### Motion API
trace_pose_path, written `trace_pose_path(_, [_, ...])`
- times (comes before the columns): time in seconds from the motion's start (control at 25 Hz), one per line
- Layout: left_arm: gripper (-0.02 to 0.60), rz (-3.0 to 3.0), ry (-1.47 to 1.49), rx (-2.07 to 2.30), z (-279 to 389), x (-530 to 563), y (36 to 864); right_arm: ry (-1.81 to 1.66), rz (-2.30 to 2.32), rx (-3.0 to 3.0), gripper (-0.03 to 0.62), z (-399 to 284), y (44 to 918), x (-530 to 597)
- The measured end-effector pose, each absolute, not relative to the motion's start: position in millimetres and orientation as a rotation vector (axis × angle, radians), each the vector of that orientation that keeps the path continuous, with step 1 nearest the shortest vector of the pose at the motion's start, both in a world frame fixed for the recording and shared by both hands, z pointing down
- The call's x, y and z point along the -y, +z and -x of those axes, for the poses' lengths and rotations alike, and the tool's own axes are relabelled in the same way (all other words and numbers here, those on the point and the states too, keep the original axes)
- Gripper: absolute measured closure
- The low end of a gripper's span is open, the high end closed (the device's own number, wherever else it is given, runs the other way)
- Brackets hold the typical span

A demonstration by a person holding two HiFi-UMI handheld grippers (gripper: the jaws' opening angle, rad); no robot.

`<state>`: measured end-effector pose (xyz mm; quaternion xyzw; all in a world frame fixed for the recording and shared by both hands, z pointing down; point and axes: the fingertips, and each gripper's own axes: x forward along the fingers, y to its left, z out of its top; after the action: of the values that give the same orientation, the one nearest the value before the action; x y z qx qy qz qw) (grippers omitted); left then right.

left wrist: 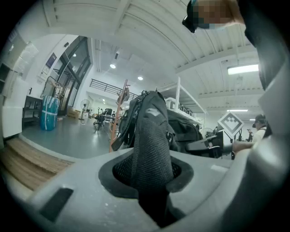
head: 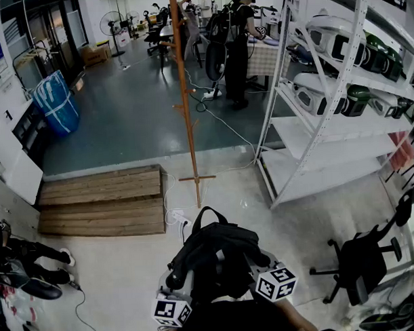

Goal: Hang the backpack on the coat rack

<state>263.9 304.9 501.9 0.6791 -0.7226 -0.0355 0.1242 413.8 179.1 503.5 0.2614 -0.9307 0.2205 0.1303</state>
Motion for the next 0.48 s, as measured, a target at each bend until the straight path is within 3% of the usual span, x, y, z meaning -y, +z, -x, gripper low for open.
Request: trace_pose_path(0.48, [0.480, -1.966, -0.098, 2.089, -228.3, -316.5, 505.4, 0.665, -0.776, 2.688, 0.556, -378.9, 508.1, -192.0])
